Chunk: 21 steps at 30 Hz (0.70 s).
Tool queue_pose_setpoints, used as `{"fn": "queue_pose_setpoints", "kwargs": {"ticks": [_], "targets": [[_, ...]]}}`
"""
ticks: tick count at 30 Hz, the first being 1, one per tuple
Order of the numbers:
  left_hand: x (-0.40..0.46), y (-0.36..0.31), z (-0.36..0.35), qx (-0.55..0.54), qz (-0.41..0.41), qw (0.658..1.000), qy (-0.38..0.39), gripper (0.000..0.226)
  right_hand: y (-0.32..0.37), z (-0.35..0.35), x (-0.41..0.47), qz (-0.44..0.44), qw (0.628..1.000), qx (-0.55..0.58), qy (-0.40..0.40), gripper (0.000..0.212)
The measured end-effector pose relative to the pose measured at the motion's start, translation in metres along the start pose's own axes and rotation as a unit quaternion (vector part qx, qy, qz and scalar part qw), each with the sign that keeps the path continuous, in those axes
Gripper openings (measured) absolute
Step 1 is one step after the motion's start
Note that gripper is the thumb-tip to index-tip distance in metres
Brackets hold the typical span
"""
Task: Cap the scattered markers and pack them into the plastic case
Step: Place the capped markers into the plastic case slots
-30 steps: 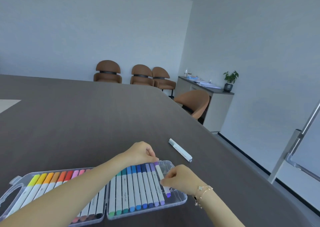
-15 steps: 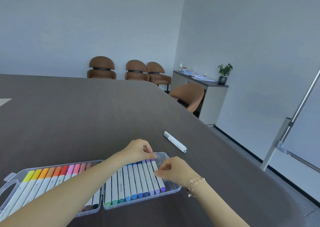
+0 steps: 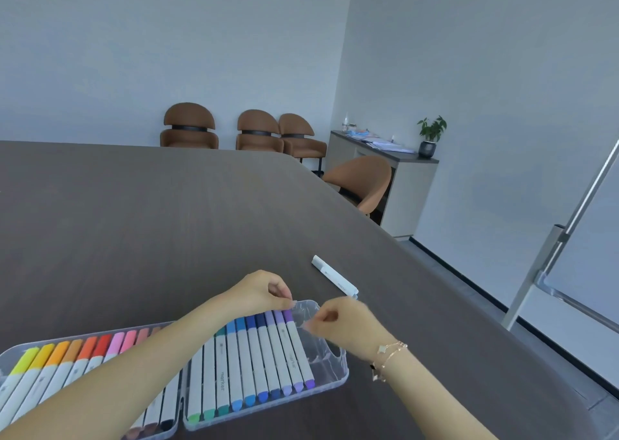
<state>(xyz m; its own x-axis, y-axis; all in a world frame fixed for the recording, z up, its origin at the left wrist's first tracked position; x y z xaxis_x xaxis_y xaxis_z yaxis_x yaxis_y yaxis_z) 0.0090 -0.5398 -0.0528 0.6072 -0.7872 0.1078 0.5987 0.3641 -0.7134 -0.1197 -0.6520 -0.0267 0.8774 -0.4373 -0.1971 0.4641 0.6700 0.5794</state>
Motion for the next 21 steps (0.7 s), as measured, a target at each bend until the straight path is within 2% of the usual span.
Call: {"fn": "queue_pose_setpoints", "kwargs": {"ticks": [3, 6, 10, 12, 16, 18, 21], "targets": [[0.021, 0.006, 0.010, 0.003, 0.008, 0.999, -0.049, 0.015, -0.013, 0.039, 0.035, -0.044, 0.993, -0.006, -0.107, 0.013], [0.052, 0.007, 0.017, 0.009, 0.019, 0.996, -0.088, 0.022, -0.030, 0.059, 0.071, -0.090, 0.986, -0.027, -0.137, 0.015], [0.098, 0.008, 0.013, 0.021, 0.022, 0.995, -0.097, 0.024, -0.048, 0.060, 0.108, -0.116, 0.984, -0.040, -0.127, 0.015], [0.117, 0.014, 0.004, 0.021, 0.033, 0.995, -0.088, 0.017, -0.054, 0.055, 0.119, -0.118, 0.986, -0.023, -0.111, 0.017], [0.138, 0.021, -0.007, 0.032, 0.034, 0.994, -0.103, 0.021, -0.057, 0.049, 0.126, -0.112, 0.988, 0.015, -0.101, 0.014], [0.141, 0.018, -0.012, 0.041, 0.026, 0.994, -0.098, 0.019, -0.056, 0.047, 0.128, -0.109, 0.989, -0.006, -0.103, 0.010], [0.140, 0.013, -0.013, 0.031, 0.025, 0.995, -0.094, 0.021, -0.050, 0.045, 0.126, -0.108, 0.984, -0.071, -0.125, 0.017]]}}
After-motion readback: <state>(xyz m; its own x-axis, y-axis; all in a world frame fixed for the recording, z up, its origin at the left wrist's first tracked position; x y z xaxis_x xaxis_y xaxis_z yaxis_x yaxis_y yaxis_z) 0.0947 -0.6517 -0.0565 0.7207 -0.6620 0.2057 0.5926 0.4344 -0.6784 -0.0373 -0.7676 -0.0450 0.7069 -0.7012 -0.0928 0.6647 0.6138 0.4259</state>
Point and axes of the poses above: each hand's wrist, its own x-axis towards the middle knuckle, its own z-axis out of the back of the hand, y = z × x, the point moved 7 cm from there along x, towards the middle knuckle, and after that the axes turned 14 degrees about -z, right-handed, at the moved point
